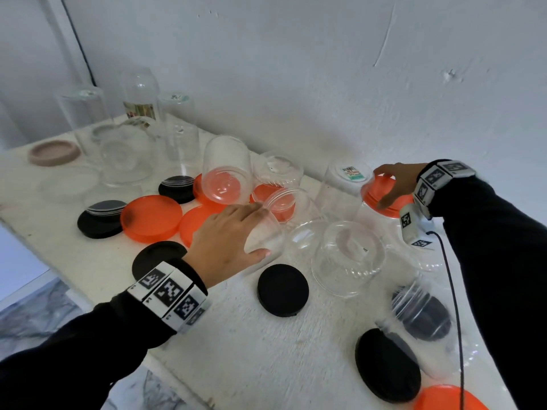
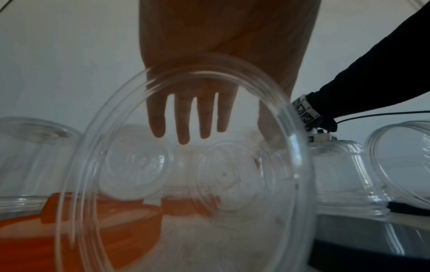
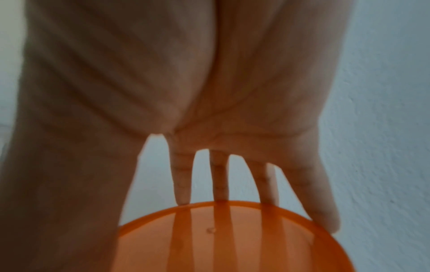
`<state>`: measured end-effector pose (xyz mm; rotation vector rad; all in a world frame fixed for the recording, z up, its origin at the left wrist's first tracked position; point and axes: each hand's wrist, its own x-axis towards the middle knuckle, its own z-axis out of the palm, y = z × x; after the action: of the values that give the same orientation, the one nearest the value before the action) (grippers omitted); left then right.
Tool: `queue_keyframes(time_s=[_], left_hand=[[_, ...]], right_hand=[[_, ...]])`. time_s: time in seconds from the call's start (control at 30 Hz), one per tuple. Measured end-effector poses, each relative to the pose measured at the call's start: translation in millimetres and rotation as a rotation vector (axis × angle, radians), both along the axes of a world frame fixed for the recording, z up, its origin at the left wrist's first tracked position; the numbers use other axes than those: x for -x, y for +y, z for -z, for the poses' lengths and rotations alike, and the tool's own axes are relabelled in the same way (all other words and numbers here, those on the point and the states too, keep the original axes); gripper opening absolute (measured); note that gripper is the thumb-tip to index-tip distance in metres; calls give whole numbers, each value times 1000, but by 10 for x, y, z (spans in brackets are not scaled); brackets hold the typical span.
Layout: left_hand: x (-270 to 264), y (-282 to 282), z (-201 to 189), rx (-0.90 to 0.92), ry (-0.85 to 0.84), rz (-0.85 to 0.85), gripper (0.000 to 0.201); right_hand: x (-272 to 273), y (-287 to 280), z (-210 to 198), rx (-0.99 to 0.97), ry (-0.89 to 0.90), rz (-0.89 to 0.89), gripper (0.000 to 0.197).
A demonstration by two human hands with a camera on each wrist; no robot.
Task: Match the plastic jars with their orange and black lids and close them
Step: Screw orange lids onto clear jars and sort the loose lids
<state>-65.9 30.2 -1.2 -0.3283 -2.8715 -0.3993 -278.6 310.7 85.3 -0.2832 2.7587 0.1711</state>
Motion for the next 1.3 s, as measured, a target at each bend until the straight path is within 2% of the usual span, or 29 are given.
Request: queue_keyframes(time_s=[0.2,0.33,0.53,0.7,0.83,0.97,1.1,1.2,1.3], left_hand=[[2,6,-10,14,14,-18,70],[-10,3,-12,26,32,-16,67],[-11,1,-26,-56,65,-21,69],[-40,-13,-94,-170,157,-15,49],[-125,-122,-225,-269,158,-59,37],[-353,-344,-254,-301,127,-89,33],[-701,-590,-161,-369,100,-110,36],[-972,-813,25,-367,74,-145,18],[-1140,-1006,213,-349,42,-192,15]], right_hand=[[57,-34,71,5,-26,-13,98],[20,12,30,75,-7,39,100],[-168,57,-424,266,207,128,68],[-687,-73,-904,316,368,41,33],[-1277,-386,-1050,336,363,-127,25],[-1780,-795,-921,367,288,-325,30],[-2039,-1111,-524,386,140,-456,37],[-2113,-1315,-120,353,94,-533,60],[-2149,-1447,225,292,113,-582,90]])
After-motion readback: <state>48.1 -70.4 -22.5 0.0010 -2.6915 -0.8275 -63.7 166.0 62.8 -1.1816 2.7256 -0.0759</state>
